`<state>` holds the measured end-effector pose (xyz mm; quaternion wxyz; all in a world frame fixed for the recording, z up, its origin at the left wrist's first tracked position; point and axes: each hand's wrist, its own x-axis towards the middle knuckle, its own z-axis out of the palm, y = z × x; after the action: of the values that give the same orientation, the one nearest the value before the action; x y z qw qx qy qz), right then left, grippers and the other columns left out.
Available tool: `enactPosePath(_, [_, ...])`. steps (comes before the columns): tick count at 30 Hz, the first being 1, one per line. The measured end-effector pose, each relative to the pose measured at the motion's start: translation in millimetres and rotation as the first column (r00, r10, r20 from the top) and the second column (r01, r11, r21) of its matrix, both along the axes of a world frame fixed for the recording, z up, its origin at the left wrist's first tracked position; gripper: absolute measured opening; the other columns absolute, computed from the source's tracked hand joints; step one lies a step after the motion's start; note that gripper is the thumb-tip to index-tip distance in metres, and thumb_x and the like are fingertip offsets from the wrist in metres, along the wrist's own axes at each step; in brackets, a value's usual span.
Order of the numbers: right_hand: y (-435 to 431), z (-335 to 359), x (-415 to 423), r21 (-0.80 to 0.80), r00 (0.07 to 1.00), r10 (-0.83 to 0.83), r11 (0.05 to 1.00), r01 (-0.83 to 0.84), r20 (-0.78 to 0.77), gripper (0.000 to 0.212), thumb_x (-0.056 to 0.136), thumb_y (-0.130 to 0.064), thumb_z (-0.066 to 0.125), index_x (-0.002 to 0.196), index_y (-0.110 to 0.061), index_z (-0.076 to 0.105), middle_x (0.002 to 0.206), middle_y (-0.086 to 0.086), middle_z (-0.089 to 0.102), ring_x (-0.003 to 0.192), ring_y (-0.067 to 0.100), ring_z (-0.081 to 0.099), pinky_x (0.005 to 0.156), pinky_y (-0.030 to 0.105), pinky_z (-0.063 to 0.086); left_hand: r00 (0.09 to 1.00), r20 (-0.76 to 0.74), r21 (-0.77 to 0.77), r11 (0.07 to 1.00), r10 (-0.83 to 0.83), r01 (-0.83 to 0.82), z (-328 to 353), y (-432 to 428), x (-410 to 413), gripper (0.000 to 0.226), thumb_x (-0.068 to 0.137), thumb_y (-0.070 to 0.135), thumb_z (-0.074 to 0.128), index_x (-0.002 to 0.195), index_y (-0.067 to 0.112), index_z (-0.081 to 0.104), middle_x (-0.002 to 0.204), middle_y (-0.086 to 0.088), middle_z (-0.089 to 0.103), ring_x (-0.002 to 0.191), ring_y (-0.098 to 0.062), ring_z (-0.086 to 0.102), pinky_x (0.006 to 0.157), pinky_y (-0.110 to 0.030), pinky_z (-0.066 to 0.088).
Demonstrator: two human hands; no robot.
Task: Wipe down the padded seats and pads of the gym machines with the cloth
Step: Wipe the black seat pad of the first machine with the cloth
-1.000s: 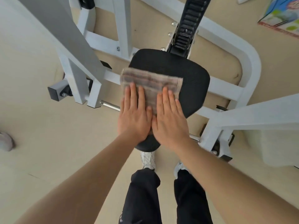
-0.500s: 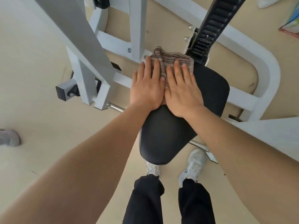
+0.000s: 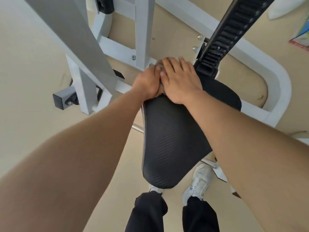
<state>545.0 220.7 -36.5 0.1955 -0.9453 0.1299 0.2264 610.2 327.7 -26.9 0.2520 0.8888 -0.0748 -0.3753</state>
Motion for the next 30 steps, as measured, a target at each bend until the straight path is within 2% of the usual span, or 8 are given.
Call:
enactPosePath(3, [-12.8,-3.2,18.5,0.018,0.999,-0.034,0.999,0.034,-0.014,0.053,0.107,-0.046,0.014,0.141,-0.019,0.043,0.143,0.011,0.051,0.129,0.035,0.047,0.104,0.047,0.033,0.945,-0.293,-0.158,0.967,0.147,-0.200,-6.3,-6.5,18.6,0.039,0.107,0.028,0.033,0.101,0.011,0.068,0.090,-0.008,0.072,0.079,-0.016,0.064,0.083,-0.034,0.050])
enactPosePath(5, [-16.2,-2.1,24.3,0.043,0.997,-0.073,0.996,0.074,-0.035,0.056,0.106,-0.049,0.014,0.132,-0.016,0.050,0.135,0.013,0.057,0.121,0.036,0.053,0.091,0.044,0.038,0.921,-0.350,-0.178,0.953,0.169,-0.243,-7.1,-2.0,17.2,0.043,0.106,0.036,0.035,0.101,0.015,0.072,0.093,-0.002,0.074,0.088,-0.013,0.068,0.090,-0.029,0.050])
enactPosePath(10, [1.4,4.9,9.5,-0.083,0.997,0.062,0.995,-0.059,0.034,0.057,0.105,-0.050,0.018,0.147,-0.017,0.038,0.146,0.014,0.046,0.127,0.040,0.045,0.105,0.052,0.032,0.949,-0.265,-0.272,0.931,0.172,-0.245,2.7,32.1,-17.6,0.046,0.107,0.042,0.031,0.148,0.027,0.046,0.142,0.007,0.055,0.131,-0.012,0.049,0.113,-0.030,0.032])
enactPosePath(14, [4.2,11.5,1.6,-0.083,0.926,0.370,0.928,-0.364,0.073,0.056,0.104,-0.050,0.023,0.153,-0.024,0.030,0.161,0.013,0.027,0.140,0.042,0.027,0.119,0.054,0.017,0.952,0.010,-0.331,0.900,0.305,-0.285,7.9,51.0,-74.3,0.047,0.107,0.028,0.033,0.155,0.027,0.034,0.153,0.005,0.044,0.140,-0.008,0.038,0.111,-0.019,0.025])
enactPosePath(17, [-3.6,12.0,11.4,-0.049,0.837,0.530,0.847,-0.529,0.132,0.054,0.103,-0.052,0.027,0.147,-0.025,0.041,0.154,0.006,0.039,0.140,0.034,0.031,0.118,0.049,0.023,0.930,0.077,-0.335,0.888,0.359,-0.315,6.5,47.8,-86.2,0.048,0.105,0.026,0.033,0.153,0.022,0.036,0.151,0.002,0.046,0.140,-0.010,0.038,0.114,-0.024,0.029])
enactPosePath(21, [-19.4,3.8,25.2,0.088,0.947,0.312,0.944,-0.318,0.076,0.050,0.103,-0.055,0.030,0.139,-0.025,0.048,0.142,0.005,0.049,0.131,0.031,0.045,0.101,0.046,0.040,0.973,-0.005,-0.206,0.952,0.231,-0.227,3.1,29.3,-41.4,0.044,0.107,0.027,0.032,0.150,0.021,0.042,0.147,-0.004,0.052,0.136,-0.020,0.045,0.100,-0.020,0.030])
enactPosePath(25, [-19.4,-0.1,28.6,-0.020,0.999,0.035,0.999,-0.034,0.038,0.054,0.105,-0.049,0.020,0.120,-0.013,0.057,0.120,0.016,0.065,0.107,0.037,0.062,0.076,0.040,0.039,0.956,-0.280,-0.193,0.970,0.090,-0.148,1.6,5.8,12.6,0.040,0.108,0.026,0.033,0.139,0.014,0.054,0.130,-0.007,0.063,0.122,-0.020,0.056,0.101,-0.023,0.042])
enactPosePath(30, [-6.6,2.1,18.5,-0.160,0.997,-0.064,0.985,0.070,0.042,0.055,0.107,-0.045,0.020,0.128,-0.008,0.055,0.127,0.018,0.061,0.116,0.038,0.057,0.088,0.045,0.041,0.941,-0.323,-0.264,0.946,0.096,-0.187,2.9,11.9,8.7,0.039,0.109,0.029,0.034,0.141,0.020,0.053,0.139,-0.003,0.058,0.124,-0.014,0.053,0.106,-0.024,0.037])
